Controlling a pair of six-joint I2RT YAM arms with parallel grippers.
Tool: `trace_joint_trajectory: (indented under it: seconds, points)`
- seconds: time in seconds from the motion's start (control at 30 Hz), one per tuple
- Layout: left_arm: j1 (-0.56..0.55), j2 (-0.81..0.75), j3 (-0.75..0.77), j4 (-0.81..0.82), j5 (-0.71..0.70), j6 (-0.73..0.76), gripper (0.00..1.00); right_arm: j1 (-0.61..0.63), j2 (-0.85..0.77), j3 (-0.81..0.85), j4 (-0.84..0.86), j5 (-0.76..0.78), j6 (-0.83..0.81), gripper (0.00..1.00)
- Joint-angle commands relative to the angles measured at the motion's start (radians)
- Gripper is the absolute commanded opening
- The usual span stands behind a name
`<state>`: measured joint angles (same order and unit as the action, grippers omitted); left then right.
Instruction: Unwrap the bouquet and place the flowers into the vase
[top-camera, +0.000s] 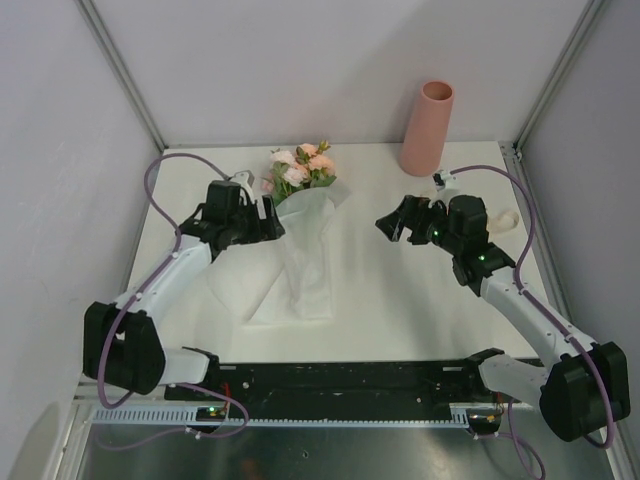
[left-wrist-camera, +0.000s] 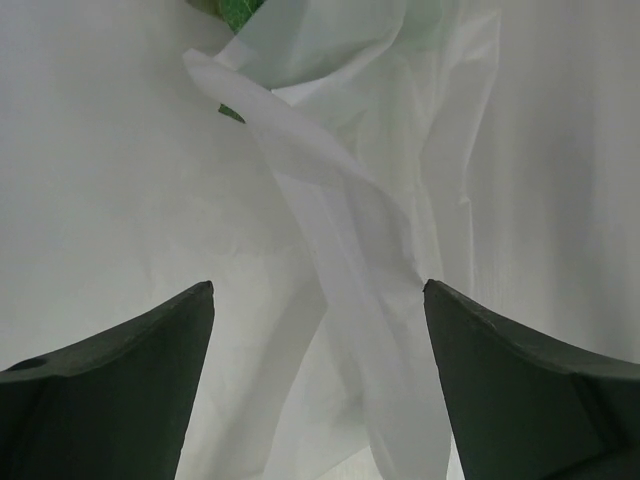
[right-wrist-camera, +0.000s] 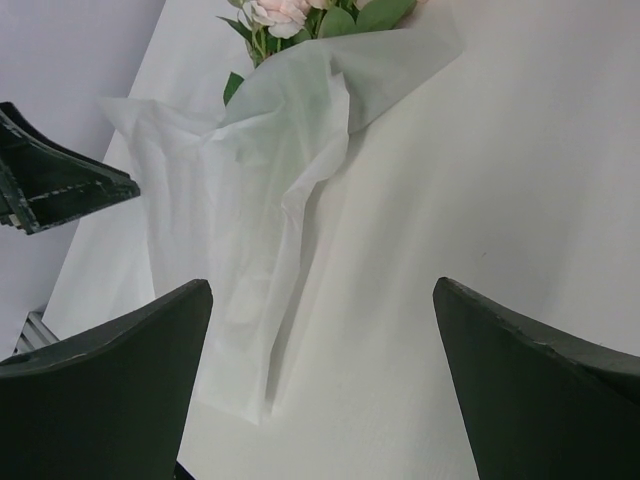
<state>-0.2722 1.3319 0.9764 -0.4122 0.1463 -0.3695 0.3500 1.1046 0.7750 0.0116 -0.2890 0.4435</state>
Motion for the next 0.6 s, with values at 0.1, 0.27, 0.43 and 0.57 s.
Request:
trace_joint_trajectory:
  seconds: [0.1, 0.27, 0.43, 0.57]
  points:
    - [-0.007, -0.097, 0.008, 0.04, -0.074, -0.033, 0.91, 0.012, -0.022, -0.003, 0.026, 0.002, 0.004, 0.99]
    - [-0.007, -0.067, -0.008, 0.059, -0.053, -0.043, 0.87, 0.013, -0.033, -0.004, 0.034, 0.0, 0.004, 0.99]
    - [-0.008, -0.042, -0.027, 0.075, -0.054, -0.043, 0.79, 0.015, -0.038, -0.004, 0.032, -0.006, 0.008, 0.99]
    - [-0.009, -0.034, -0.033, 0.08, -0.051, -0.046, 0.64, 0.018, -0.042, -0.004, 0.024, -0.004, 0.01, 0.99]
